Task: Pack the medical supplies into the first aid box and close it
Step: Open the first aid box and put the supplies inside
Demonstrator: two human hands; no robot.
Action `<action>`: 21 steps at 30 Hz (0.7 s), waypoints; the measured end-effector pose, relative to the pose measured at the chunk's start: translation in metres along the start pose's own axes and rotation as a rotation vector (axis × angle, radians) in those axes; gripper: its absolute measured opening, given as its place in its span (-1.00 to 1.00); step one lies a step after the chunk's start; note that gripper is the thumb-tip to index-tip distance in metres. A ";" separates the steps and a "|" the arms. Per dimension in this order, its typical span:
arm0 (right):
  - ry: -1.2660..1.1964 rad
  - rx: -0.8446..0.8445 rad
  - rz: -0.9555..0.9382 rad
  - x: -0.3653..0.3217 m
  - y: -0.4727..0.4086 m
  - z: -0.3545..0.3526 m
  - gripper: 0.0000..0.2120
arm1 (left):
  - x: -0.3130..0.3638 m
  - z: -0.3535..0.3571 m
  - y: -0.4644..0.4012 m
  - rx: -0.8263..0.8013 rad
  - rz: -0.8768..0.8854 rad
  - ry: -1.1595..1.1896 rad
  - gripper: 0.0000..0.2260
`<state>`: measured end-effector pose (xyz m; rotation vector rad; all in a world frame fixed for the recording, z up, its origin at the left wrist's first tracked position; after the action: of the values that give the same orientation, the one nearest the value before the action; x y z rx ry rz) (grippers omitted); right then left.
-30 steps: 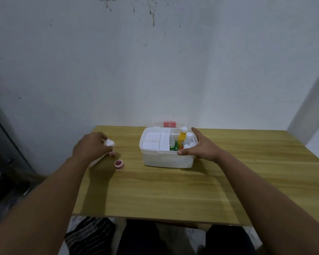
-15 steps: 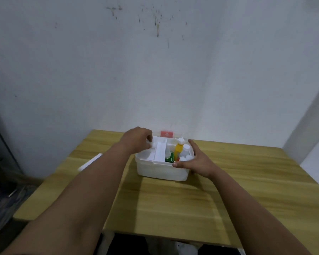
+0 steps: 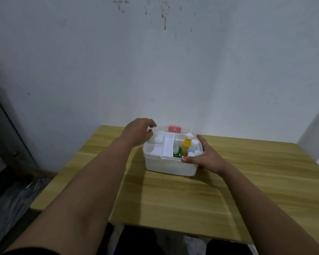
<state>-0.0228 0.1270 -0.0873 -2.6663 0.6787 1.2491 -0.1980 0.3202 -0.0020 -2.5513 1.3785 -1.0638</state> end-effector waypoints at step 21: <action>-0.038 0.029 -0.004 -0.005 0.007 0.000 0.29 | -0.155 -0.074 0.100 0.155 -0.597 -0.112 -0.61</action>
<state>-0.0283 0.1224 -0.0828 -2.6121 0.6800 1.2761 -0.3702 0.3961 -0.0656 -2.9116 0.4806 -1.0102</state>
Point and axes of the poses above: each hand's wrist, its own y-axis away from the middle knuckle, its own z-axis out of the palm, x = y × z, the point moved 10 cm from there along -y, towards the middle knuckle, and after that the axes turned 14 degrees about y, right-handed, at the moved point
